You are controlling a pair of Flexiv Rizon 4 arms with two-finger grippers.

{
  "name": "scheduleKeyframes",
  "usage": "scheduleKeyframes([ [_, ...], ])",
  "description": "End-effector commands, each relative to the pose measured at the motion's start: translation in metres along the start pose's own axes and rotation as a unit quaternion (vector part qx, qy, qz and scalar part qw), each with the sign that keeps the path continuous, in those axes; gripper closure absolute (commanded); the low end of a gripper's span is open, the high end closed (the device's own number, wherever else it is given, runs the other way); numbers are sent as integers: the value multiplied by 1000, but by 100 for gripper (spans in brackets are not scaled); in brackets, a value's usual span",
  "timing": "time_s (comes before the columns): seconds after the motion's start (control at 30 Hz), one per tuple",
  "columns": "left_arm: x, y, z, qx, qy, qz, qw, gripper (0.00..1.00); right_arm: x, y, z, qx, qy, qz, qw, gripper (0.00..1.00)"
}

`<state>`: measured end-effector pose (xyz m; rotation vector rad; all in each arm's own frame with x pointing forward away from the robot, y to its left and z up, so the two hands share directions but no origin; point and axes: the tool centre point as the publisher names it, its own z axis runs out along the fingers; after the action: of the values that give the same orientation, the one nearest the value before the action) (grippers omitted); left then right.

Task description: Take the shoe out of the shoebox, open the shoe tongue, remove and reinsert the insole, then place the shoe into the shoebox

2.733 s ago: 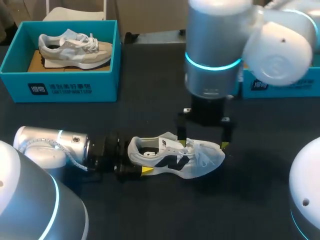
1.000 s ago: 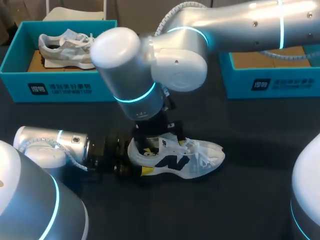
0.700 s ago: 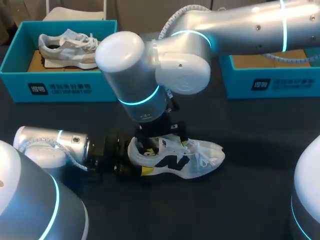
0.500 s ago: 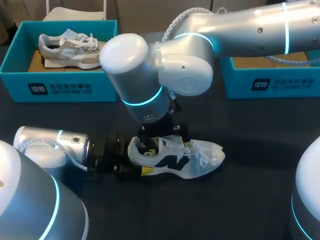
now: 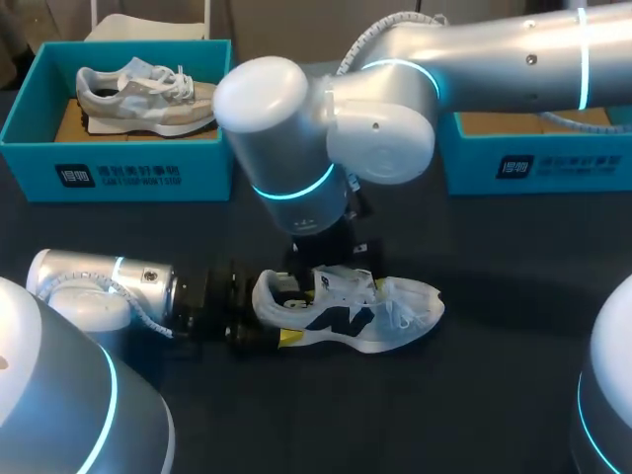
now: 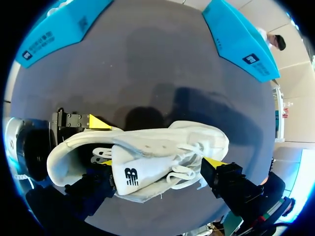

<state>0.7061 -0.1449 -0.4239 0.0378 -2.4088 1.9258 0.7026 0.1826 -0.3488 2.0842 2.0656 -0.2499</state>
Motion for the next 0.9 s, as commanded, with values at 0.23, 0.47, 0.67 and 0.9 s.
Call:
scheduleKeyframes([
  [0.23, 0, 5, -2, 0, -2, 0, 1000, 100, -14, -5, -11, 8, 27, -2, 1000, 33],
  [0.47, 0, 5, -2, 0, -2, 0, 1000, 100, -10, -9, -18, 16, 40, -21, 999, 52],
  [0.67, 0, 5, -2, 0, -2, 0, 1000, 100, -13, -12, -21, 22, 74, -30, 997, 59],
  [0.9, 0, 5, -2, 0, -2, 0, 1000, 100, -30, -10, -24, 35, 115, -34, 992, 100],
])
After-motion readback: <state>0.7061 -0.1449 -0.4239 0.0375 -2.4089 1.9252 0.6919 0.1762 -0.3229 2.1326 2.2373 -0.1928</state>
